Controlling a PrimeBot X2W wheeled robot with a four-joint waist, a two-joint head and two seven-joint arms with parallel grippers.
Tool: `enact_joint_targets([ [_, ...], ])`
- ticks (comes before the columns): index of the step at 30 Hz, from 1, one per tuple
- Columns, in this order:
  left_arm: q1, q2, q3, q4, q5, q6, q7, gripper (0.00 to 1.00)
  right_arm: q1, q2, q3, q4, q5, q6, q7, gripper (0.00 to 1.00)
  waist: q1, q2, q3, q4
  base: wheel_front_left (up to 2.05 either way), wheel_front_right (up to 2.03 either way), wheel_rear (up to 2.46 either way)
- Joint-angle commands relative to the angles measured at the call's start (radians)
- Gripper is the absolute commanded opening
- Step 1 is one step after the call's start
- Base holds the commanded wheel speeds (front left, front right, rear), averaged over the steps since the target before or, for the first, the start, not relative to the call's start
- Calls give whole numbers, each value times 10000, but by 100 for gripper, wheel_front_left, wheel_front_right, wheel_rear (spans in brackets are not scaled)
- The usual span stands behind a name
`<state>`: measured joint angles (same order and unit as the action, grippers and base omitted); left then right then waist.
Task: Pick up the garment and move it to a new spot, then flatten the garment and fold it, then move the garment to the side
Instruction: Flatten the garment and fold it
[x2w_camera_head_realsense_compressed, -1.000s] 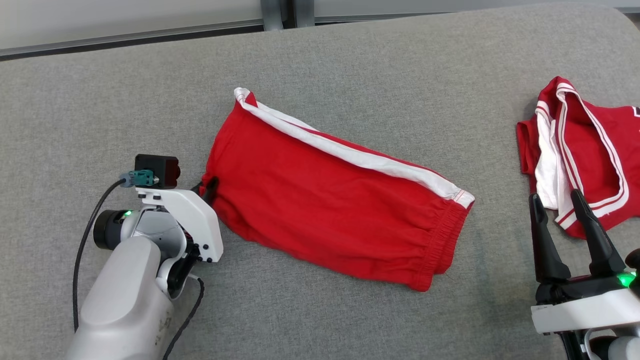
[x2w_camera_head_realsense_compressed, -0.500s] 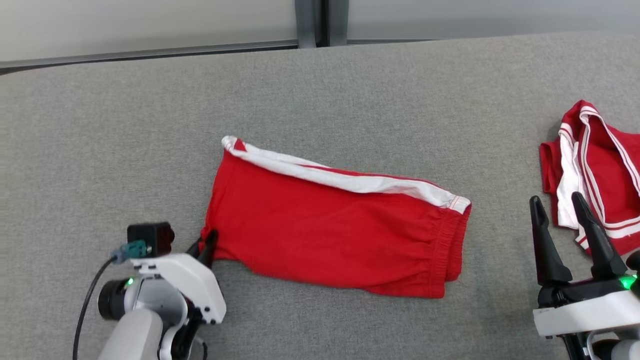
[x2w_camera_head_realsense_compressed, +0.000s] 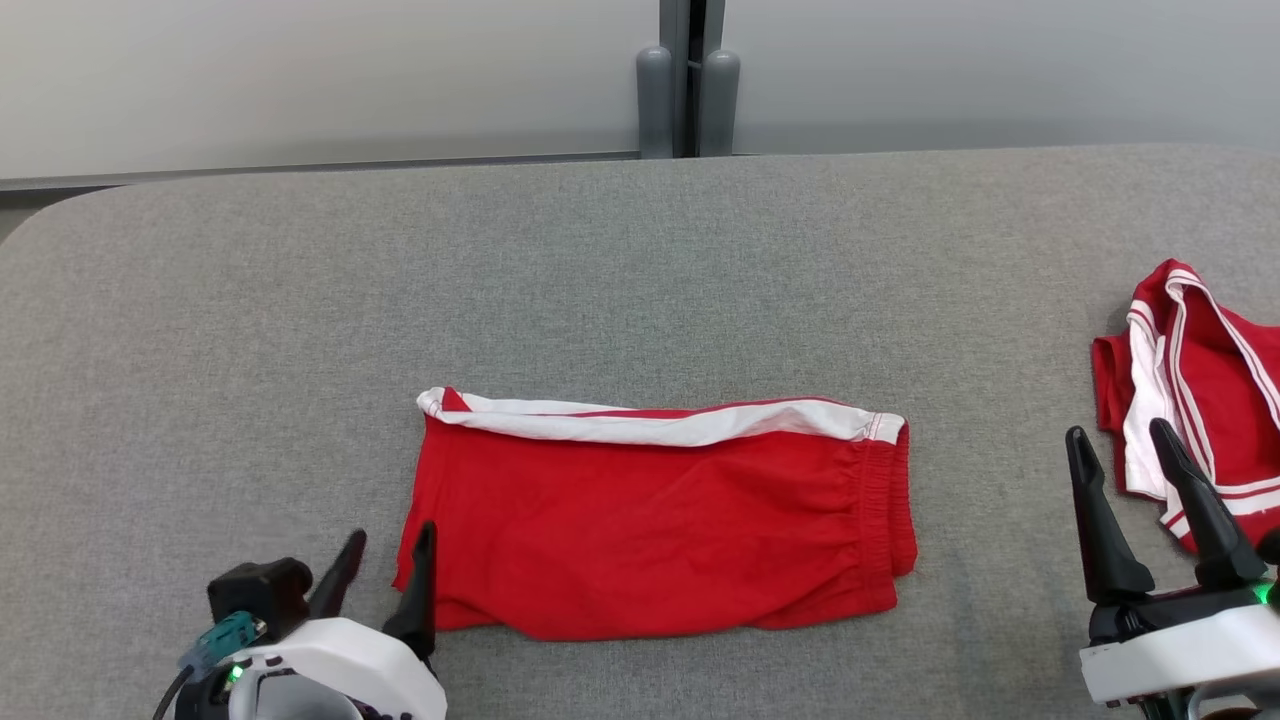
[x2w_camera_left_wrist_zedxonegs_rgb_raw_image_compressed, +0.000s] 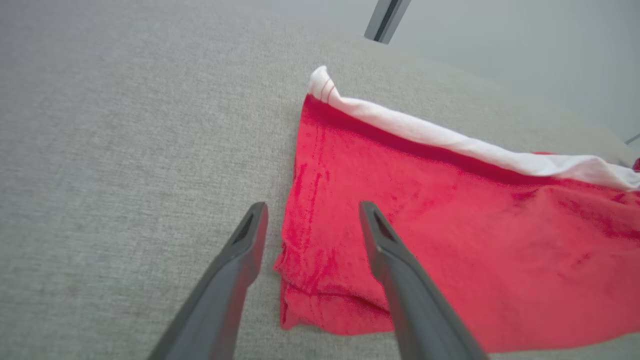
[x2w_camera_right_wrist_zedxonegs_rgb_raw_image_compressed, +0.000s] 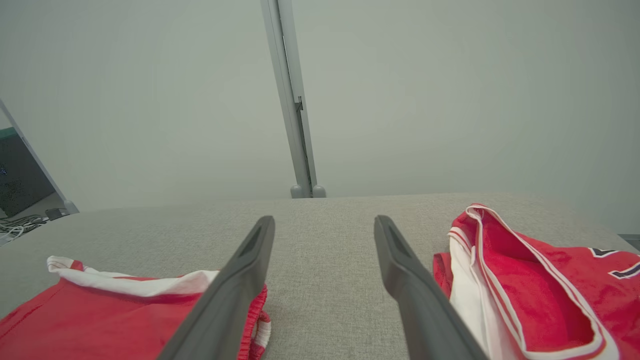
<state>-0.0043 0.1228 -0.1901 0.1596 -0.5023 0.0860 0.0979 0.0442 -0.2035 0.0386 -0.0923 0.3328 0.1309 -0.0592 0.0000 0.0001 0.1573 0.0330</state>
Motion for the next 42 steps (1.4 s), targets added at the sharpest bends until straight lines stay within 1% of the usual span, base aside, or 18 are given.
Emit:
enact_joint_targets([
  [1, -109, 71, 109, -255, 250, 40, -669, 100, 121, -6, -109, -82, -108, -5, 76, 100, 0, -1, -63, -3, 0, 0, 0],
  [4, -301, 155, 125, -622, 759, 36, -1917, 100, 176, 67, -230, -152, -221, -5, 148, 100, 0, -1, -222, 16, 0, 0, 0],
  [6, -373, 266, 177, -703, 1045, 37, -2560, 100, 234, 98, -305, -215, -284, -5, 213, 100, 0, -1, -354, 29, 0, 0, 0],
  [10, -619, 529, 263, -893, 1356, -119, -3210, 100, 399, 125, -386, -345, -395, -5, 388, 100, 0, -1, -611, 40, 0, 0, 0],
  [13, -525, 746, 221, -944, 1474, -227, -3214, 100, 543, 123, -403, -426, -508, -5, 517, 100, 0, -1, -797, 16, 0, 0, 0],
  [19, -194, 988, 148, -1036, 1538, -129, -2956, 100, 820, 170, -438, -512, -568, -5, 687, 100, 0, -1, -981, 20, 0, 0, 0],
  [30, -80, 1084, 50, -1235, 1580, 2, -2700, 100, 862, 245, -514, -584, -640, -5, 835, 100, 0, -1, -970, 44, 0, 0, 0],
  [35, -199, 1071, -39, -1332, 1604, 44, -2625, 100, 820, 184, -540, -477, -686, -5, 965, 100, 0, -1, -840, 132, 0, 0, 0],
  [39, -462, 1013, -162, -1445, 1635, 9, -2600, 100, 674, 76, -270, -198, -672, -5, 1176, 100, 0, -1, -494, 345, 0, 0, 0],
  [42, -702, 961, -258, -1485, 1667, -23, -2652, 100, 419, 19, 309, 185, -596, -5, 1269, 100, 0, -1, -130, 535, 0, 0, 0],
])
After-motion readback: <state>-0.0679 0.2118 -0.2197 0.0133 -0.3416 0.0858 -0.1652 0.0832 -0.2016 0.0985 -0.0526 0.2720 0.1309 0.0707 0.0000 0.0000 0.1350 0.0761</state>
